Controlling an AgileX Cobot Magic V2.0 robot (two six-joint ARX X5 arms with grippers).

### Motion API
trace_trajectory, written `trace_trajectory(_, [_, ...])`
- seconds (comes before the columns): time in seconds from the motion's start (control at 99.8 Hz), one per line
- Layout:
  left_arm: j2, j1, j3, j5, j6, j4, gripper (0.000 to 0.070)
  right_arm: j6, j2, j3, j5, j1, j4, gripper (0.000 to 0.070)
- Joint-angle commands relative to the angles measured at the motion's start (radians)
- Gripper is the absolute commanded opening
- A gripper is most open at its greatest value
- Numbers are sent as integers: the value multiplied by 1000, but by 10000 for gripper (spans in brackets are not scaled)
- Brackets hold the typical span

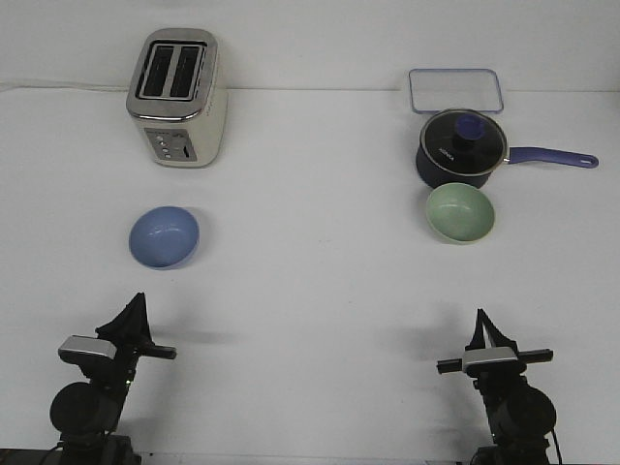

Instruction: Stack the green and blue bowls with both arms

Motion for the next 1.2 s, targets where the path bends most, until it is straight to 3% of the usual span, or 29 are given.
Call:
trace_trajectory(0.0, [-2, 2, -18, 0, 1, 11, 14, -3, 0, -2, 0, 1, 10, 0])
trace_trajectory(0.882, [-2, 2, -18, 0, 1, 11, 14, 8, 0, -2, 0, 1, 18, 0])
trace_trajectory(1.042, [-2, 2, -18, 0, 1, 11, 14, 127, 0, -2, 0, 1, 18, 0])
trace_trajectory(1.192, [-2, 2, -18, 0, 1, 11, 15, 379, 0, -2, 1, 1, 19, 0])
